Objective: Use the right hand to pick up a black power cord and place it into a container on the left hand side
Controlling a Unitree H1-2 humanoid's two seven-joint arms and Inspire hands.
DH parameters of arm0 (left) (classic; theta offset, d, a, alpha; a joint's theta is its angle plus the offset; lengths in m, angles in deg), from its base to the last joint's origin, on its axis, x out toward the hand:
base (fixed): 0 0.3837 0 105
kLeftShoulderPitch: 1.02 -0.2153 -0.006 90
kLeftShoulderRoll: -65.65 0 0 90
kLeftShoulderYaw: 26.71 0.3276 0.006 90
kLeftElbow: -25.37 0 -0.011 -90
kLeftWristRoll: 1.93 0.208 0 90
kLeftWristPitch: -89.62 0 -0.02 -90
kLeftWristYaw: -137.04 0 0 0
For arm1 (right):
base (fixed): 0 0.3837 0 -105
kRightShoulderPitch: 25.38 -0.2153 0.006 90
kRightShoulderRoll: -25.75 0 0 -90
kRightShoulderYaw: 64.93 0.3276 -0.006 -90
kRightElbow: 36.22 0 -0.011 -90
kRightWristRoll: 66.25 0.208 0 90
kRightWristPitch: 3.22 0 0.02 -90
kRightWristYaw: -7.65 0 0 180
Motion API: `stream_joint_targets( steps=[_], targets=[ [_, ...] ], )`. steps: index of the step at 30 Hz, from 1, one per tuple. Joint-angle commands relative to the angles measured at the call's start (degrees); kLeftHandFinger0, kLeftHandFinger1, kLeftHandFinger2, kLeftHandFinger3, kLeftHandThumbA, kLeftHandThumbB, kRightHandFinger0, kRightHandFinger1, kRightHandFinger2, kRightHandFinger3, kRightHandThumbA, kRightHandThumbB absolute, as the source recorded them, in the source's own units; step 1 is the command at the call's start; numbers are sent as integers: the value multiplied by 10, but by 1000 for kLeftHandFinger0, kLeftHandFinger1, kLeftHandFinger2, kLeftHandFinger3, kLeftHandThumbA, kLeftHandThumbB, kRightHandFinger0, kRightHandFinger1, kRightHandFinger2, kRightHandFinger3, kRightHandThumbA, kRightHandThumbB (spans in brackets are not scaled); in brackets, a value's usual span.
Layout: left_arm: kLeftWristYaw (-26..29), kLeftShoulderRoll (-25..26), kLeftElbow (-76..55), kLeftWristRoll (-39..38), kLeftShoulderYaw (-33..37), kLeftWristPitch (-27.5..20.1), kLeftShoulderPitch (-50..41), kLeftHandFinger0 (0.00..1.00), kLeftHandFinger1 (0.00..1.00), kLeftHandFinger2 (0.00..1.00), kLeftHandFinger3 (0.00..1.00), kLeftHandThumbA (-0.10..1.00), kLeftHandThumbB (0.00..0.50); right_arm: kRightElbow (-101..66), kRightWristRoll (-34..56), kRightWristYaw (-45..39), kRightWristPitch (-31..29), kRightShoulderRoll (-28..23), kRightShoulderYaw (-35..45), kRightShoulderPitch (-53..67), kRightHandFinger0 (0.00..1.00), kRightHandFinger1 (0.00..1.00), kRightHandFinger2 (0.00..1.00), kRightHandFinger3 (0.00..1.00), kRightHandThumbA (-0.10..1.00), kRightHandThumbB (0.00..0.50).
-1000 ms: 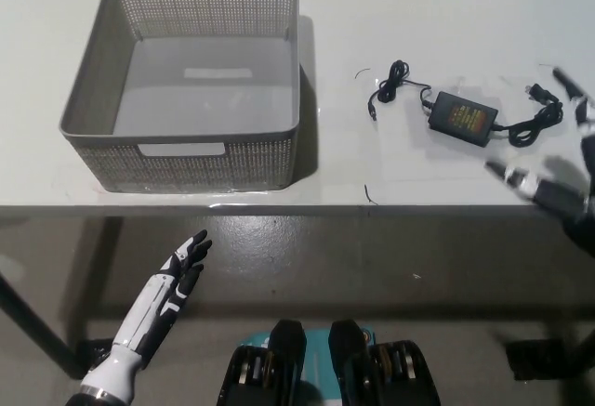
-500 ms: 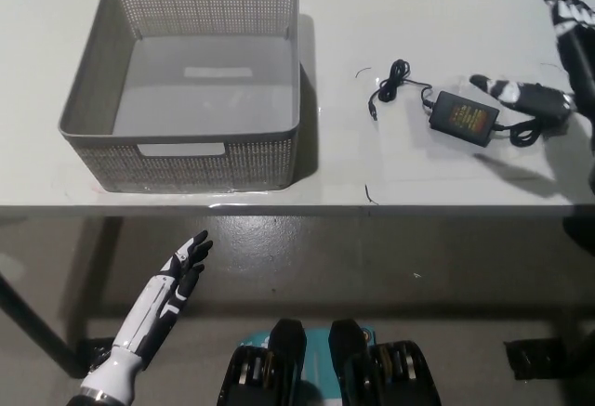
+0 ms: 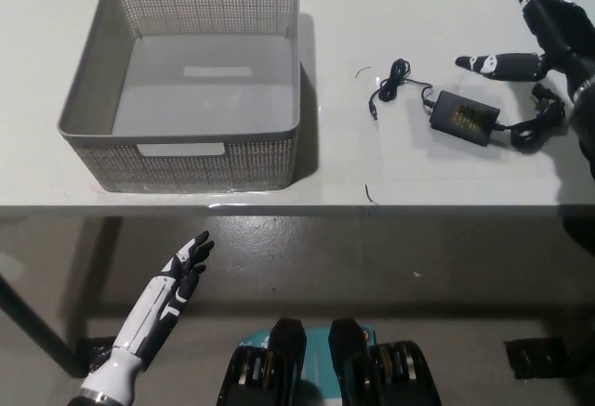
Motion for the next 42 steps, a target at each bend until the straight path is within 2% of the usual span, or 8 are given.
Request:
stream_joint_targets(
  steps=[1, 6, 12, 36, 42],
  targets=[
    [-4, 6, -22, -7, -8, -18, -7, 1000, 1000, 1000, 1000, 1000, 273, 19, 22, -57, 22, -11, -9, -48, 1000, 1000, 1000, 1000, 957, 500],
    [-5, 6, -29, -7, -5, -23, -23, 1000, 1000, 1000, 1000, 1000, 261, 33, 53, -112, 30, -10, -11, -44, 1000, 1000, 1000, 1000, 998, 500],
    [-4, 3, -36, -4, -6, -10, -28, 1000, 1000, 1000, 1000, 1000, 284, 48, 88, -150, 27, -7, -5, -34, 1000, 1000, 1000, 1000, 1000, 500],
    [-4, 4, -36, -3, -7, -9, -22, 1000, 1000, 1000, 1000, 1000, 288, 156, 98, -118, -14, 36, -28, -31, 1000, 1000, 1000, 1000, 1000, 500],
    [-6, 6, -36, -3, -7, -5, -19, 1000, 1000, 1000, 1000, 1000, 310, 198, 92, -108, -29, 40, -40, -52, 1000, 1000, 1000, 1000, 996, 500]
  ],
)
